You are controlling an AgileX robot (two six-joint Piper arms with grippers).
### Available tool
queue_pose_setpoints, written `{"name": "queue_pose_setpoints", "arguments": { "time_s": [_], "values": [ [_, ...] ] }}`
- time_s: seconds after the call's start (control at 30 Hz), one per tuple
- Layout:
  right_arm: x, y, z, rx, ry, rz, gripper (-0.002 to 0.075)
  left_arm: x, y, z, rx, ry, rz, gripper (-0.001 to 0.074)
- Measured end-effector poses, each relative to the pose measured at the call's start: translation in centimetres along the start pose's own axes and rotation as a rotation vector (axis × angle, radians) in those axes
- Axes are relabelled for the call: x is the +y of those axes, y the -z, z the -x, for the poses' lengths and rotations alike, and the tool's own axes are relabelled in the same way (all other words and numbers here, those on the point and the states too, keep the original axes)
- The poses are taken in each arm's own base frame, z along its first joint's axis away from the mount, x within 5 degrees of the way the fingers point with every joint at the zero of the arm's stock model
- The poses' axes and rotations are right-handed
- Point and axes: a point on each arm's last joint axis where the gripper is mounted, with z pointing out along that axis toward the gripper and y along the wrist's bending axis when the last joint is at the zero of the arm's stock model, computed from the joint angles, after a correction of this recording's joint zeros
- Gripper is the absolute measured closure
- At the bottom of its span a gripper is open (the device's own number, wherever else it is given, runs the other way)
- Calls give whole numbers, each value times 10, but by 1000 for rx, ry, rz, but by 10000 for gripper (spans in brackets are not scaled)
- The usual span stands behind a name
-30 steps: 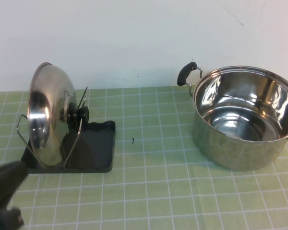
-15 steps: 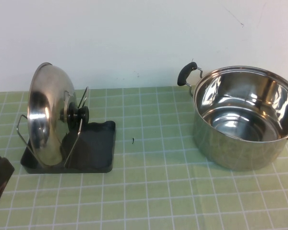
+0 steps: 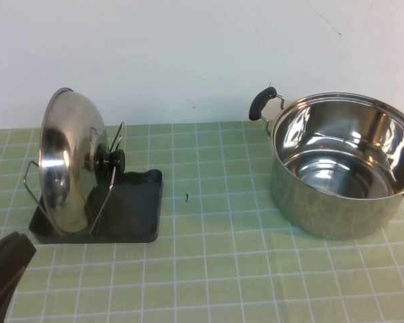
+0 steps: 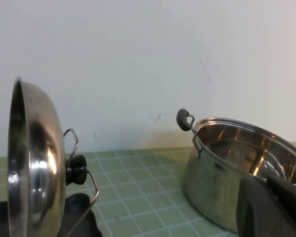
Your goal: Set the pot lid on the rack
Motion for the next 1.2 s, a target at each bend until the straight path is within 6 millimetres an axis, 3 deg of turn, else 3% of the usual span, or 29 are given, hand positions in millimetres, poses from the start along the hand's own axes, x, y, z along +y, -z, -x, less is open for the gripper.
{"name": "queue_pose_setpoints", "arguments": {
  "time_s": [0.17, 0.37, 0.57, 0.87, 1.07, 1.2],
  "values": [
    [0, 0, 1, -12, 0, 0, 727, 6, 10, -5, -91, -45, 71, 734],
    [0, 0, 1, -13, 0, 0, 727, 8, 33, -21, -235, -299, 133, 734],
    [0, 0, 1, -17, 0, 0, 727, 24, 30, -40, -201, -395, 234, 734],
    [0, 0, 1, -17, 0, 0, 727, 48, 25, -74, -84, -271, 351, 734],
    [0, -1, 1, -15, 1, 0, 727, 57, 26, -102, 124, -68, 411, 734],
    [0, -1, 1, -15, 1, 0, 727, 59, 27, -104, 149, -93, 428, 734]
  ]
}}
